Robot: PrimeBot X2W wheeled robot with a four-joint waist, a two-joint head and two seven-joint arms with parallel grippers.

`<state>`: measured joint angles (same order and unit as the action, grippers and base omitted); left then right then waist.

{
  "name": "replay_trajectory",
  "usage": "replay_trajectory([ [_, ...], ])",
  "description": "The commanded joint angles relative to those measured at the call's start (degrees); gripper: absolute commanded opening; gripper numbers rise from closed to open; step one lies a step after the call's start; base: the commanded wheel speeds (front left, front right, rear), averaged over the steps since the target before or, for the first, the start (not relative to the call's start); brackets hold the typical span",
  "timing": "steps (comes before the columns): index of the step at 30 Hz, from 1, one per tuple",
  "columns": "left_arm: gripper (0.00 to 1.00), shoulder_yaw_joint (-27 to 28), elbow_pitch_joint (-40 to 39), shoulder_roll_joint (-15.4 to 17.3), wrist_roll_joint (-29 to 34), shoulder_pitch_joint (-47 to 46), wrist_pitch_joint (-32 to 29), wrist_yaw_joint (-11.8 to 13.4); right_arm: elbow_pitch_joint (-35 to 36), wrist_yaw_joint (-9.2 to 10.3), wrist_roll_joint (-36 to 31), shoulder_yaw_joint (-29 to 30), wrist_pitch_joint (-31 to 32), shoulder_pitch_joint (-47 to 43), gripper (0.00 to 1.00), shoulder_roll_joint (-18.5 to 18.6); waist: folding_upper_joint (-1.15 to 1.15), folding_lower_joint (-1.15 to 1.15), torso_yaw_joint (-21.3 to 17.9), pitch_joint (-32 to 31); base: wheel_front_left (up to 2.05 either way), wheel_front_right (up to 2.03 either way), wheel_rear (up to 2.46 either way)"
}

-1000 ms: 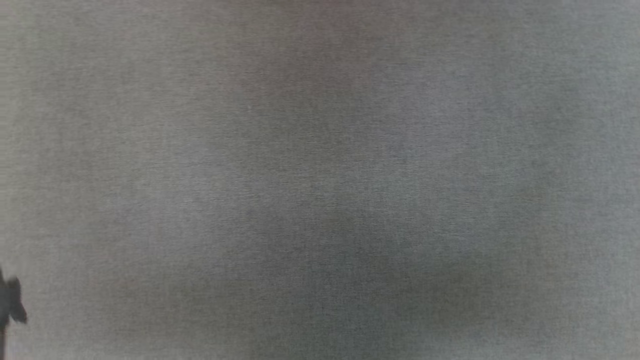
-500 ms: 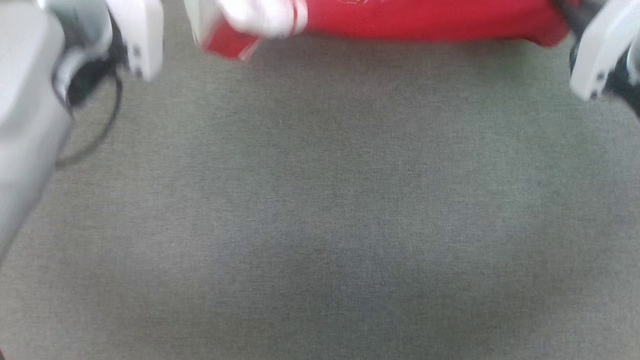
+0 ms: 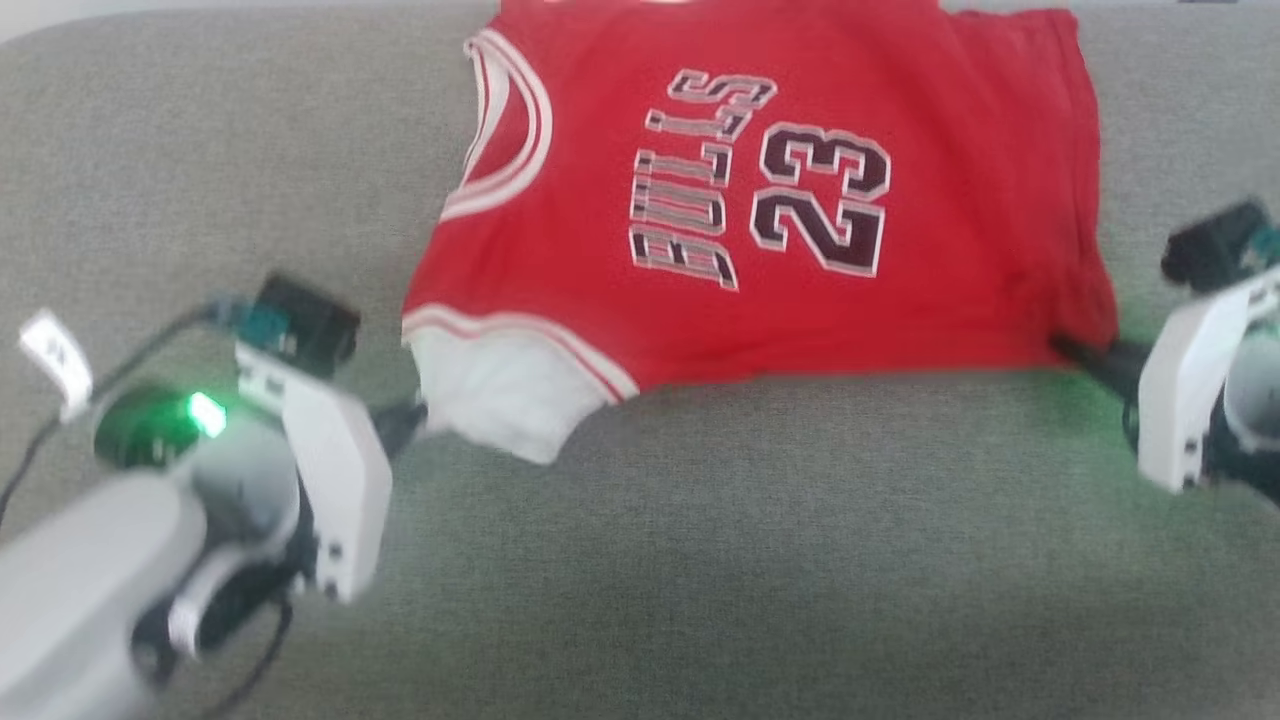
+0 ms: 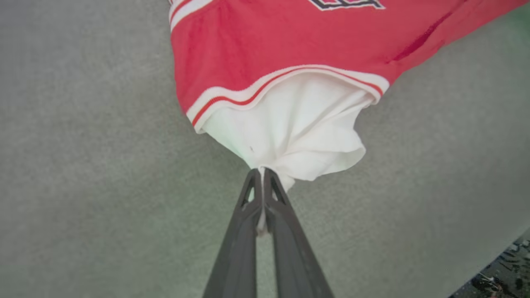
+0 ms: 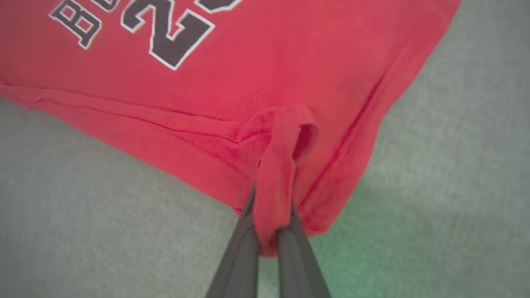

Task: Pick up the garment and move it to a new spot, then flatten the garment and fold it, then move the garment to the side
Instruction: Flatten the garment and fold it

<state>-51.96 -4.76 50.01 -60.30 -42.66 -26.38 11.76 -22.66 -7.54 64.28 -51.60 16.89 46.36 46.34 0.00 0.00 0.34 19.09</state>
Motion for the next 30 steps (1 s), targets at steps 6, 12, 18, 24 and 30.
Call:
replay_trajectory([
  [6,0.00,-1.01,-10.93,4.58,-2.78,11.94,2.45,7.98,7.70,0.10,3.07,-2.29,2.88,-8.54,0.00,4.72,0.00,0.00,-1.04,-0.39,0.00,0.00,0.00],
  [12,0.00,-2.25,-16.78,6.54,-6.89,22.61,5.16,14.08,13.36,0.10,7.47,-3.53,5.30,-16.92,0.00,8.74,0.00,0.00,-1.72,-0.43,0.00,0.00,0.00],
  [18,0.00,-4.38,-19.87,7.48,-8.77,27.02,3.51,16.83,16.44,0.13,9.99,-3.91,7.51,-21.40,0.00,12.05,0.00,0.00,-1.93,-0.24,0.00,0.00,0.00],
  [24,0.00,-2.25,-22.61,9.96,-6.50,24.47,4.54,18.23,17.08,0.17,10.08,-0.91,4.45,-21.78,0.00,12.75,0.00,0.00,-2.47,-0.46,0.00,0.00,0.00],
  [30,0.00,0.34,-25.63,14.02,-1.94,18.51,3.33,17.62,18.85,0.11,9.73,2.45,2.83,-20.05,0.00,12.74,0.00,0.00,-3.31,-0.74,0.00,0.00,0.00],
])
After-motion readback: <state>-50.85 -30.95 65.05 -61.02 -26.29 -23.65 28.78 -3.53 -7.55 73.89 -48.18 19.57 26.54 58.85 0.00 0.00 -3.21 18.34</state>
